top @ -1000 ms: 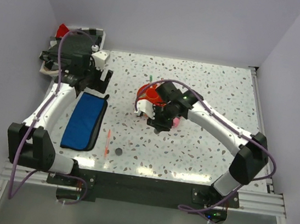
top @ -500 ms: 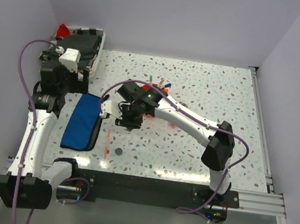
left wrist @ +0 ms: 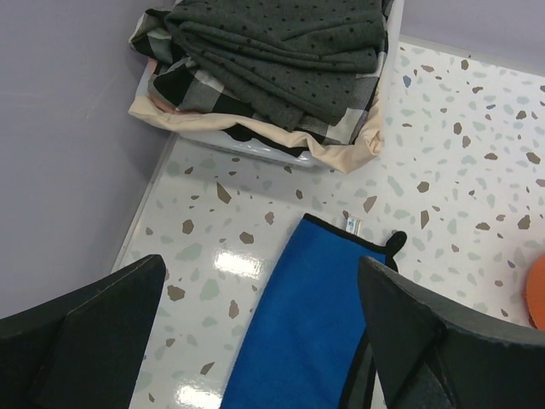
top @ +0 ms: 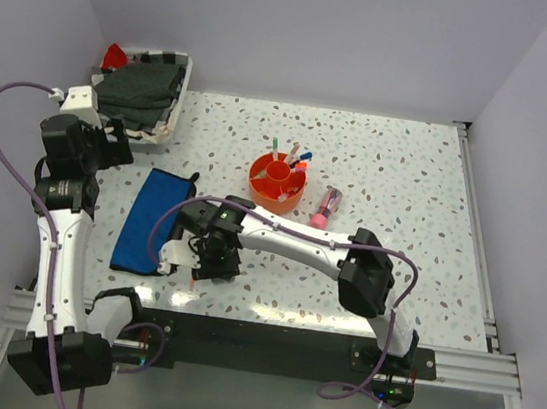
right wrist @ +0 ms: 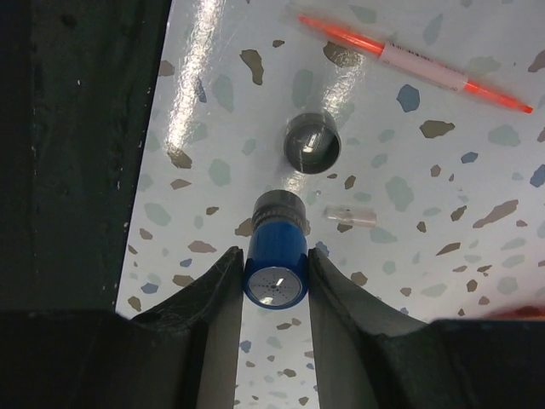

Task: Sort the stationery into containers
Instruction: Close the stationery at the center of the board.

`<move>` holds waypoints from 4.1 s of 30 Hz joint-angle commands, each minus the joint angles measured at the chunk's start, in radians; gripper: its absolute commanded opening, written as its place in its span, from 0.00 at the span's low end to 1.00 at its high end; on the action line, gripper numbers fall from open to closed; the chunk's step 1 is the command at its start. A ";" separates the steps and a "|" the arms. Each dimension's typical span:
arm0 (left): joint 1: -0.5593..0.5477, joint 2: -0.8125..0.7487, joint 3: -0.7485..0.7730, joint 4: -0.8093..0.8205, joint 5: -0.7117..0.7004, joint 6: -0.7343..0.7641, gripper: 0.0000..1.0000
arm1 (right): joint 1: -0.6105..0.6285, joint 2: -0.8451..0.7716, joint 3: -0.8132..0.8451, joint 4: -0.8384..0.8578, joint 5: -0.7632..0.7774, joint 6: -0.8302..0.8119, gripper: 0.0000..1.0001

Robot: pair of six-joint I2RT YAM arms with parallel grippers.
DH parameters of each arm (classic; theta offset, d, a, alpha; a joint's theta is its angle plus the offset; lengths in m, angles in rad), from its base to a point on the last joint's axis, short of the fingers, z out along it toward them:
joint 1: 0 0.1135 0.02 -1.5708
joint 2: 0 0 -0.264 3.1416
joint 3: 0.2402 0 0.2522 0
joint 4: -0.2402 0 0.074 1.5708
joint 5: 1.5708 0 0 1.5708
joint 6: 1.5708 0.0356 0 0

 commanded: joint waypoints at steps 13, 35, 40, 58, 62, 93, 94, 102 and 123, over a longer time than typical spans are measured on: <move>-0.022 -0.022 0.003 0.013 0.026 -0.029 1.00 | 0.051 0.067 0.112 0.009 0.078 0.025 0.00; -0.033 -0.015 -0.008 0.012 0.026 -0.020 1.00 | 0.053 0.118 0.152 0.032 0.035 0.027 0.00; -0.032 -0.012 -0.007 0.009 0.036 -0.021 1.00 | 0.048 0.128 0.169 0.043 0.040 0.027 0.00; -0.027 -0.001 -0.023 0.023 0.060 -0.029 1.00 | 0.031 0.130 0.126 0.045 0.028 0.010 0.00; -0.029 0.005 -0.025 0.029 0.066 -0.032 1.00 | 0.033 0.128 0.122 0.037 0.017 0.016 0.00; -0.030 -0.004 -0.083 0.050 0.071 -0.029 1.00 | 0.051 0.124 -0.104 0.185 0.023 0.059 0.00; -0.030 -0.007 -0.086 0.050 0.072 -0.029 1.00 | 0.051 0.121 -0.115 0.192 0.028 0.058 0.00; -0.042 0.001 -0.042 0.033 0.100 -0.027 1.00 | 0.050 0.036 0.007 0.106 0.090 0.041 0.00; -0.039 0.162 0.119 0.032 0.227 -0.012 1.00 | -0.298 0.005 0.371 -0.041 0.207 0.067 0.00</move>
